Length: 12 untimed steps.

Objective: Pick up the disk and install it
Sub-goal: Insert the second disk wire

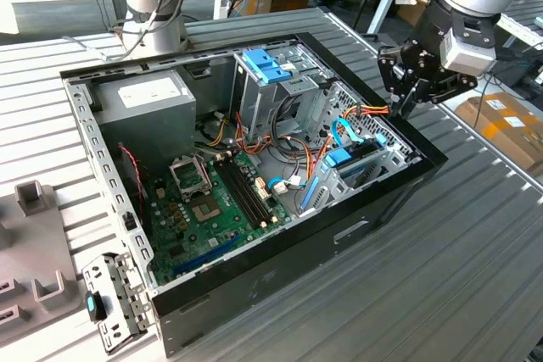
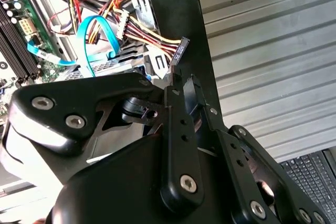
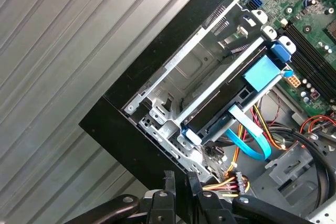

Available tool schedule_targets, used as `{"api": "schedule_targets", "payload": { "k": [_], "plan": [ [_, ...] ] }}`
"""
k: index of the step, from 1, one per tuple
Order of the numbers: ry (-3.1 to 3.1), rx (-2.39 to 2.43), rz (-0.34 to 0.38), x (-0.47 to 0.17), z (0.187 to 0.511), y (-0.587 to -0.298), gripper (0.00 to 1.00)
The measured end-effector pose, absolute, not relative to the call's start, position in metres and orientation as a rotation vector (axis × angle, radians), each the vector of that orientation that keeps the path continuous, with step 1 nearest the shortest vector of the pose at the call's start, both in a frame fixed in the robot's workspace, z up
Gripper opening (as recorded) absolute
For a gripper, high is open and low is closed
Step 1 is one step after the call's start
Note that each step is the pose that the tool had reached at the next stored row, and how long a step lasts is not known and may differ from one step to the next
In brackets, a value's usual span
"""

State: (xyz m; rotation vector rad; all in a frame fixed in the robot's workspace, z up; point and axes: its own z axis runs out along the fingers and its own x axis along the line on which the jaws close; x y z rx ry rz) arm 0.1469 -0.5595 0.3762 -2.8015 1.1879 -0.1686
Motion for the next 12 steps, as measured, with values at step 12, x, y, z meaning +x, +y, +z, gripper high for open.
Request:
{"api": "schedule_targets", "payload": {
  "k": [12],
  "plan": [
    [1.188, -2.803, -0.169, 0.150, 0.375, -0.544, 0.24]
  ]
}}
